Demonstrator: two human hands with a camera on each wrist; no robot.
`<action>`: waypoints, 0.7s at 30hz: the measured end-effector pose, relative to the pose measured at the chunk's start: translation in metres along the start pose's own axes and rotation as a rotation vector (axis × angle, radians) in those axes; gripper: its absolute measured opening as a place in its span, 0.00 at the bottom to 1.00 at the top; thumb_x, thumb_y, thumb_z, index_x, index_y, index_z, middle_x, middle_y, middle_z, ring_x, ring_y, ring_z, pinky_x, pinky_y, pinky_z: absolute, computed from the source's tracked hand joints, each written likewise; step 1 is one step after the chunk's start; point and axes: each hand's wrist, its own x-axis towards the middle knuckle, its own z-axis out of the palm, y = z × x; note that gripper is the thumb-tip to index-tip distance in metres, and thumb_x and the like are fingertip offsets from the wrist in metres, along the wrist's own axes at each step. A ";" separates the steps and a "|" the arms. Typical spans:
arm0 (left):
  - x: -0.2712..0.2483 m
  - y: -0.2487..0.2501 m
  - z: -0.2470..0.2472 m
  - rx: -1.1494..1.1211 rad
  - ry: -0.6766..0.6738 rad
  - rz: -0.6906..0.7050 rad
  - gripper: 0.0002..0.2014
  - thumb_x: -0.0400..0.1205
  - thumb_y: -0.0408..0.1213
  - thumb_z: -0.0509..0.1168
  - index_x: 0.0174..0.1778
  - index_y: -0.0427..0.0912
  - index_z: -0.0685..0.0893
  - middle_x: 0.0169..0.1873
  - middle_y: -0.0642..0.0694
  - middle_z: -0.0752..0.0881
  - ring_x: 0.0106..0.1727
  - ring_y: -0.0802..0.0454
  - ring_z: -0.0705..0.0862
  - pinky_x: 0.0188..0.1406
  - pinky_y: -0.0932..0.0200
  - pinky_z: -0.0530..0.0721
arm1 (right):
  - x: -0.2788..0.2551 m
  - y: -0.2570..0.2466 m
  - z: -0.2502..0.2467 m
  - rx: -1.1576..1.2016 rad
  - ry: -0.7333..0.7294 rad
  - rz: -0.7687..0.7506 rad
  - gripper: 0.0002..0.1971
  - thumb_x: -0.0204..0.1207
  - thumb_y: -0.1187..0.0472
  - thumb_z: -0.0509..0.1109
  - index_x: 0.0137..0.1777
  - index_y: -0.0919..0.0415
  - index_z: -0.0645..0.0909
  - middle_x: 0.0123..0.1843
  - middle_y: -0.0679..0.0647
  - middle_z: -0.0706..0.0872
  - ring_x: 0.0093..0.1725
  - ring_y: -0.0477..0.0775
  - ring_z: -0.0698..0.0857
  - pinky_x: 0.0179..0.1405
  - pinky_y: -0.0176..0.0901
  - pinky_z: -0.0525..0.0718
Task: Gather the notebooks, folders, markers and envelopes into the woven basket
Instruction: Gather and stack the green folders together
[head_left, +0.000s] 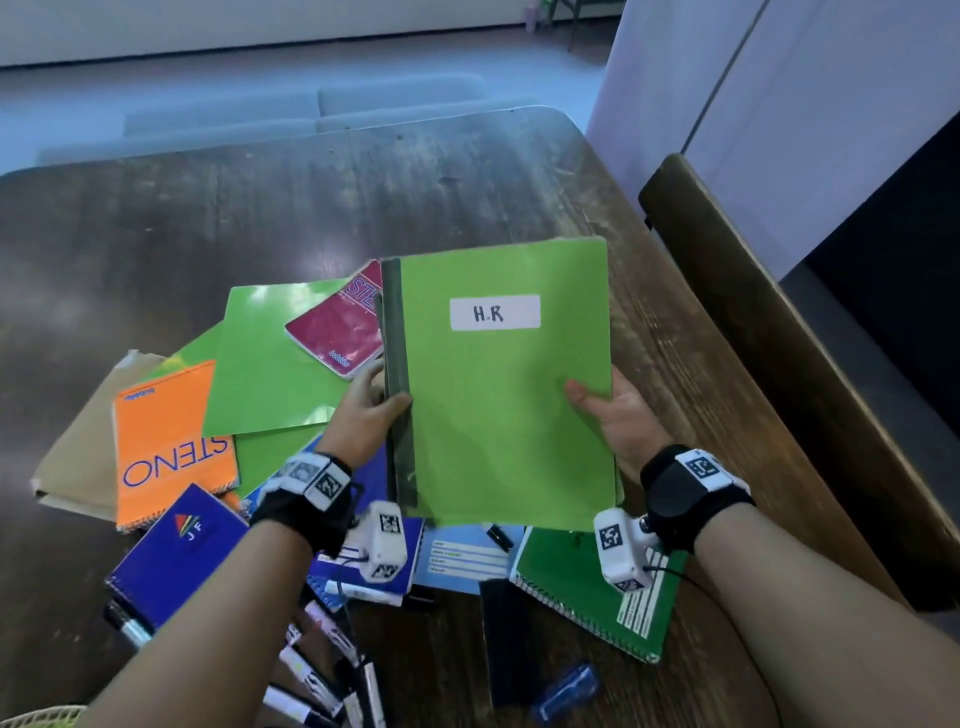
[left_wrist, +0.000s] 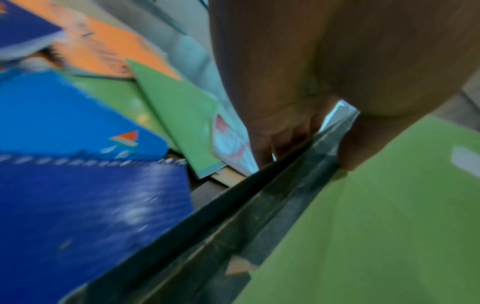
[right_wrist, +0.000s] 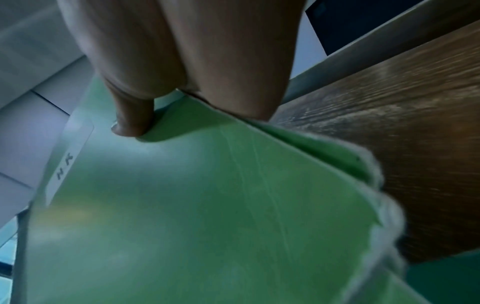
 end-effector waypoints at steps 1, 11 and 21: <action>0.009 0.012 0.000 0.034 0.001 0.035 0.19 0.85 0.26 0.64 0.70 0.45 0.71 0.52 0.41 0.85 0.53 0.39 0.86 0.52 0.55 0.89 | 0.006 -0.005 0.000 0.010 0.015 -0.021 0.15 0.81 0.64 0.72 0.66 0.52 0.79 0.55 0.44 0.91 0.51 0.39 0.91 0.47 0.30 0.87; 0.065 0.033 0.022 -0.141 0.200 0.245 0.26 0.81 0.15 0.57 0.69 0.47 0.72 0.57 0.51 0.85 0.57 0.61 0.85 0.53 0.62 0.88 | 0.069 -0.018 0.020 -0.088 0.197 -0.128 0.22 0.76 0.78 0.73 0.70 0.72 0.77 0.61 0.58 0.87 0.45 0.42 0.86 0.36 0.22 0.83; 0.086 0.006 0.026 -0.340 0.238 0.188 0.22 0.78 0.13 0.62 0.61 0.42 0.80 0.52 0.48 0.88 0.51 0.56 0.89 0.49 0.62 0.88 | 0.103 0.001 0.022 -0.207 0.270 -0.165 0.17 0.70 0.78 0.69 0.58 0.67 0.84 0.53 0.59 0.92 0.54 0.59 0.90 0.50 0.48 0.90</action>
